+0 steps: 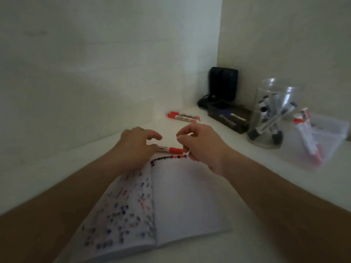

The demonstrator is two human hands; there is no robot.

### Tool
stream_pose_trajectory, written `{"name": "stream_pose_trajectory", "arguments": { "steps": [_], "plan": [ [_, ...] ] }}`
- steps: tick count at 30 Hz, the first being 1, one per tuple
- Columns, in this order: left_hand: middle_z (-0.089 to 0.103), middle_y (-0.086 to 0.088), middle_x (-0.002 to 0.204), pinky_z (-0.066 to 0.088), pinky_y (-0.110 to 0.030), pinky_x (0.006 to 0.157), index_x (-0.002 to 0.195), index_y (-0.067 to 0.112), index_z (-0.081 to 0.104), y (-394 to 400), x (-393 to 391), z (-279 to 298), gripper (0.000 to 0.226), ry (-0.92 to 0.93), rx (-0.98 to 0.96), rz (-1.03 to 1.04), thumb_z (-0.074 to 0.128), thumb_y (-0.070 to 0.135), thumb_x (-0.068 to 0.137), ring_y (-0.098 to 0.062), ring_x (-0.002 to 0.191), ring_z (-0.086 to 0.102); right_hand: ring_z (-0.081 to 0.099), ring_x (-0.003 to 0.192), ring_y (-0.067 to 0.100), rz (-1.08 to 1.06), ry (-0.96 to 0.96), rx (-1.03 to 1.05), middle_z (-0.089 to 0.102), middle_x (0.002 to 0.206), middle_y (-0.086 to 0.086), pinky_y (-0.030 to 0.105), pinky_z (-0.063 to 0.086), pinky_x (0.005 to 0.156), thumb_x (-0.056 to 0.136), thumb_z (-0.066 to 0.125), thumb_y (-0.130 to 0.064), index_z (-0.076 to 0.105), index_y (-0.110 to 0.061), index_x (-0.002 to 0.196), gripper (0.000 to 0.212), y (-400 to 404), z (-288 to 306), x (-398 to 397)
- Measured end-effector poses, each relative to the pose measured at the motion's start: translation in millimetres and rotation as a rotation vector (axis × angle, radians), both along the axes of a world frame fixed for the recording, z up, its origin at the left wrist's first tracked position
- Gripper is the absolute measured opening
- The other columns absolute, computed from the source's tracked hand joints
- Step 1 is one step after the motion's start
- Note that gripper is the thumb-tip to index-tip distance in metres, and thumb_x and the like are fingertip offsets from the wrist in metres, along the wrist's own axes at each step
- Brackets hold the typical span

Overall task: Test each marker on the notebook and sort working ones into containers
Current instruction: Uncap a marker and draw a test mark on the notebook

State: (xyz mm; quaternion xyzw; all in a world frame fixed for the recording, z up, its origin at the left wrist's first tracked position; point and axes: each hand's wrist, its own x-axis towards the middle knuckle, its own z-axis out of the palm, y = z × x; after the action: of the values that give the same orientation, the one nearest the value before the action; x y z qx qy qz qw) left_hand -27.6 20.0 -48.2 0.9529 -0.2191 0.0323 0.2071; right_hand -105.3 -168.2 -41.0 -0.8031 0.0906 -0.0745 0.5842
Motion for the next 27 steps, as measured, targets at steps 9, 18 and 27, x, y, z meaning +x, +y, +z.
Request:
{"name": "stream_pose_trajectory", "arguments": {
  "steps": [9,18,27],
  "plan": [
    [0.066,0.007,0.108,0.047,-0.044,0.089,0.121,0.041,0.06,-0.5,25.0,-34.6,0.024,-0.269,0.033,-0.134,0.05,0.042,0.099,-0.023,0.104,0.061,0.054,0.082,0.006,0.155,-0.202,-0.817,0.053,0.078,-0.019,0.025,0.037,0.074,0.095,0.068,-0.036,0.067,-0.036,0.127,0.031,18.2,-31.4,36.9],
    [0.072,0.015,0.1,0.05,-0.023,0.083,0.115,0.024,0.052,-4.2,2.7,-23.0,0.045,-0.242,-0.685,-0.292,0.081,0.04,0.085,-0.008,0.098,0.066,0.066,0.071,0.009,-0.041,-0.41,-0.627,0.07,0.077,-0.009,0.027,0.053,0.063,0.095,0.069,-0.028,0.069,-0.03,0.094,0.002,13.3,-24.2,37.4],
    [0.06,0.012,0.085,0.043,-0.024,0.066,0.108,0.025,0.049,-11.4,4.8,-33.3,0.025,-0.236,-0.369,-0.406,0.057,0.046,0.099,-0.005,0.076,0.056,0.04,0.048,0.018,0.113,-0.154,0.523,0.047,0.059,0.009,0.022,0.03,0.04,0.101,0.051,-0.015,0.056,-0.02,0.079,0.023,10.9,-22.0,30.9]
  ]
}}
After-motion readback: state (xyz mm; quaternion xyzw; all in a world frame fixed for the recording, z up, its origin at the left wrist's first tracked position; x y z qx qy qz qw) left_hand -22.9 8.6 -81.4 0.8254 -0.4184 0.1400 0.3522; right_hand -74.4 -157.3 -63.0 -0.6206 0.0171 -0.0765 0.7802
